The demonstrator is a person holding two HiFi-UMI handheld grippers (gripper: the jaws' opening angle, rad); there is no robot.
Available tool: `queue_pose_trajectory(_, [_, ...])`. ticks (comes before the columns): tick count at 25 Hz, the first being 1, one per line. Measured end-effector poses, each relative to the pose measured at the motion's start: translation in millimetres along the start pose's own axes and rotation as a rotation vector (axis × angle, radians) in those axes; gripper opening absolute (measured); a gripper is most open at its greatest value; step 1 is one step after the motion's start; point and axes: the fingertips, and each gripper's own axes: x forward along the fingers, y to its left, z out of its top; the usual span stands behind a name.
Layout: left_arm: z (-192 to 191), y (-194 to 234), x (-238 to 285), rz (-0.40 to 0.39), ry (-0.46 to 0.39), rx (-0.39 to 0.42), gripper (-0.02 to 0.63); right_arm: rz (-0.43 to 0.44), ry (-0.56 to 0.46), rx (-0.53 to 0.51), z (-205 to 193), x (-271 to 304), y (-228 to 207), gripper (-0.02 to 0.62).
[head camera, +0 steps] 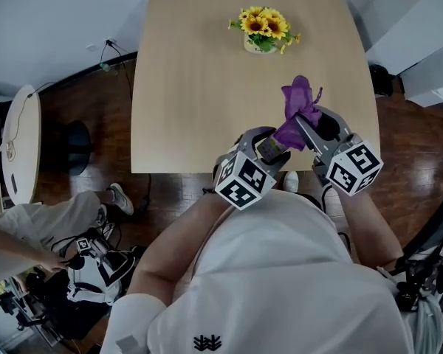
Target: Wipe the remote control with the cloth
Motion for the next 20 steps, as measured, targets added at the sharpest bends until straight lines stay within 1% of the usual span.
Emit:
queue_pose_trajectory(7, [4, -11, 3, -0.018, -0.002, 0.003, 0.273, -0.141, -0.026, -0.027, 20, -26, -54, 0.127])
queue_pose_trajectory(11, [12, -12, 12, -0.018, -0.01, 0.005, 0.273, -0.173, -0.035, -0.048, 28, -36, -81, 0.127])
queue_pose_trajectory(14, [17, -14, 19, -0.015, -0.011, 0.001, 0.273, -0.173, -0.038, -0.054, 34, -42, -89, 0.127])
queue_pose_trajectory(16, [20, -14, 24, -0.011, -0.013, -0.002, 0.273, -0.159, -0.045, -0.051, 44, -44, -86, 0.127])
queue_pose_trajectory(18, [24, -11, 30, -0.006, -0.013, -0.005, 0.273, -0.118, -0.059, -0.058, 57, -42, -75, 0.127])
queue_pose_trajectory(20, [26, -9, 36, 0.0, -0.012, -0.01, 0.273, -0.05, -0.073, -0.063, 67, -37, -55, 0.127])
